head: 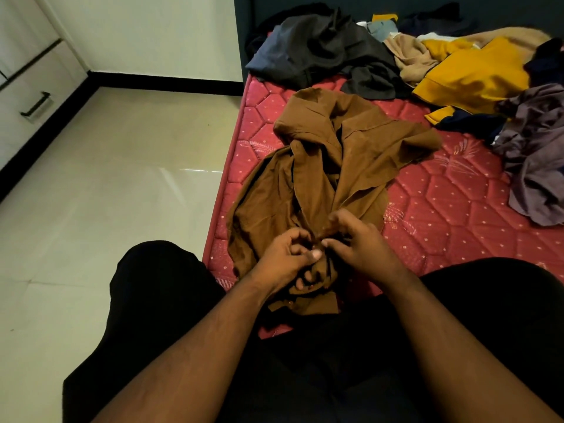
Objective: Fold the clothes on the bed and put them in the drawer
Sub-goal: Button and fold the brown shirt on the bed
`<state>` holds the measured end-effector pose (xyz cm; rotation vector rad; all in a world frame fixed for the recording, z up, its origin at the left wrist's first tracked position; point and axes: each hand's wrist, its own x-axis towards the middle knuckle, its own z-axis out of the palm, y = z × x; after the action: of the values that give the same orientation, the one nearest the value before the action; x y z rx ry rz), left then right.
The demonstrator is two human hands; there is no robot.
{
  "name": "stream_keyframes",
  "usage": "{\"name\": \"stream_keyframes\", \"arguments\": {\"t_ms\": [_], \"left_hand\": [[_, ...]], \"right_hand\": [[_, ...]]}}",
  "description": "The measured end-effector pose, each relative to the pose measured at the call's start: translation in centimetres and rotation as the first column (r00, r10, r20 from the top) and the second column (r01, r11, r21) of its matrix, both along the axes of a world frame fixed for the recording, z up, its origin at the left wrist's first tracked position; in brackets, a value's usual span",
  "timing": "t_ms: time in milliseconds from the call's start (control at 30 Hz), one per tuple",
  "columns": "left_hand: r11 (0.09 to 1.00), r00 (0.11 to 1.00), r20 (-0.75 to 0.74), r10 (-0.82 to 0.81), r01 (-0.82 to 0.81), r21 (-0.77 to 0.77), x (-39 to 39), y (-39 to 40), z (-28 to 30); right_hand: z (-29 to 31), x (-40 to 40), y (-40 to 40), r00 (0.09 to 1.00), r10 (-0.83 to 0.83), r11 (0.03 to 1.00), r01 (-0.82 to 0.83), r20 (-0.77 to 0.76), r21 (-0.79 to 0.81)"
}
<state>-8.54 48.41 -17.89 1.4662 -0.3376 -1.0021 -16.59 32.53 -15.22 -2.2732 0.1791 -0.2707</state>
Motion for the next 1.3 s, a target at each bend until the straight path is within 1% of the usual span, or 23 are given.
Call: {"name": "stream_keyframes", "arguments": {"t_ms": [67, 100, 133, 167, 233, 267, 300, 333, 400, 467, 567, 667, 700, 767, 800, 833, 867, 900, 967, 1033, 1133, 1200, 1300], "left_hand": [[0.988, 0.997, 0.021, -0.077, 0.074, 0.134, 0.4, 0.8, -0.2], [0.977, 0.994, 0.057, -0.093, 0.080, 0.198, 0.7, 1.1, -0.1], [0.972, 0.992, 0.109, -0.056, 0.030, 0.232, 1.1, 1.1, 0.1], [0.967, 0.985, 0.169, 0.041, -0.081, 0.240, 1.6, 0.9, 0.2], [0.924, 0.934, 0.234, 0.271, -0.320, 0.209, 2.8, -0.1, 0.9], [0.902, 0.915, 0.258, 0.311, -0.370, 0.223, 3.2, -0.8, 1.2], [0.895, 0.916, 0.275, 0.292, -0.363, 0.260, 3.3, -1.5, 1.4], [0.899, 0.931, 0.263, 0.252, -0.326, 0.292, 3.3, -2.2, 1.5], [0.912, 0.952, 0.170, 0.253, -0.293, 0.287, 2.8, -3.3, 1.3], [0.910, 0.931, 0.105, 0.350, -0.365, 0.196, 2.5, -3.5, 0.8], [0.879, 0.881, 0.009, 0.473, -0.472, 0.071, 2.1, -3.1, 0.5], [0.874, 0.858, -0.227, 0.461, -0.483, -0.052, 2.2, -3.1, 0.8], [0.877, 0.854, -0.301, 0.425, -0.471, -0.096, 2.2, -3.3, 1.1], [0.873, 0.845, -0.358, 0.397, -0.468, -0.135, 2.3, -3.4, 1.5], [0.864, 0.839, -0.351, 0.417, -0.485, -0.134, 2.3, -3.4, 1.7], [0.852, 0.832, -0.328, 0.448, -0.508, -0.125, 2.4, -3.4, 1.8], [0.842, 0.828, -0.292, 0.479, -0.527, -0.111, 2.5, -3.3, 1.8], [0.838, 0.827, -0.258, 0.499, -0.537, -0.100, 2.5, -3.3, 1.9], [0.845, 0.842, -0.197, 0.502, -0.526, -0.098, 2.7, -3.2, 2.3], [0.859, 0.865, -0.127, 0.486, -0.499, -0.113, 2.7, -3.3, 2.8], [0.897, 0.905, -0.051, 0.421, -0.424, -0.126, 2.5, -3.5, 3.0], [0.916, 0.927, -0.085, 0.366, -0.375, -0.141, 2.4, -3.6, 2.9], [0.918, 0.929, -0.083, 0.361, -0.369, -0.144, 2.0, -3.6, 3.0]], "right_hand": [[0.8, -0.2, -1.4, 0.997, -0.077, 0.993, 0.077, -0.007, 0.095], [1.3, -0.2, -2.5, 0.987, -0.159, 0.984, 0.156, 0.030, 0.083], [1.9, 0.0, -3.7, 0.972, -0.226, 0.974, 0.224, 0.072, 0.032], [2.4, 0.1, -4.8, 0.964, -0.248, 0.966, 0.253, 0.098, -0.046], [2.9, 0.6, -5.6, 0.983, -0.161, 0.959, 0.176, 0.087, -0.220], [2.6, 0.8, -5.4, 0.995, -0.093, 0.959, 0.096, 0.024, -0.266], [1.9, 0.8, -4.9, 0.997, -0.043, 0.957, 0.022, -0.064, -0.291], [1.2, 0.9, -4.4, 0.990, -0.023, 0.949, -0.021, -0.138, -0.314], [-0.2, 1.2, -3.8, 0.982, -0.069, 0.943, 0.007, -0.175, -0.332], [-1.0, 1.9, -3.7, 0.977, -0.139, 0.940, 0.078, -0.163, -0.332], [-1.7, 2.8, -3.7, 0.966, -0.164, 0.900, 0.063, -0.201, -0.432], [-2.0, 3.5, -3.3, 0.975, -0.137, 0.907, 0.053, -0.174, -0.419], [-2.0, 3.6, -3.2, 0.975, -0.154, 0.915, 0.080, -0.159, -0.394], [-2.0, 3.6, -2.8, 0.967, -0.219, 0.943, 0.175, -0.130, -0.283], [-1.7, 3.5, -2.6, 0.956, -0.265, 0.956, 0.244, -0.127, -0.161], [-1.0, 3.5, -2.4, 0.936, -0.320, 0.945, 0.326, -0.146, 0.018], [-0.2, 3.4, -2.1, 0.915, -0.363, 0.891, 0.396, -0.178, 0.222], [0.5, 3.3, -2.0, 0.894, -0.387, 0.804, 0.447, -0.225, 0.392], [1.7, 3.0, -1.6, 0.874, -0.360, 0.639, 0.486, -0.327, 0.596], [2.3, 2.7, -1.1, 0.873, -0.317, 0.517, 0.487, -0.371, 0.704], [2.7, 2.6, -0.8, 0.888, -0.287, 0.342, 0.445, -0.359, 0.827], [2.7, 2.7, -0.9, 0.899, -0.282, 0.270, 0.409, -0.335, 0.871], [2.2, 2.8, -0.8, 0.892, -0.286, 0.230, 0.418, -0.350, 0.879]]}}
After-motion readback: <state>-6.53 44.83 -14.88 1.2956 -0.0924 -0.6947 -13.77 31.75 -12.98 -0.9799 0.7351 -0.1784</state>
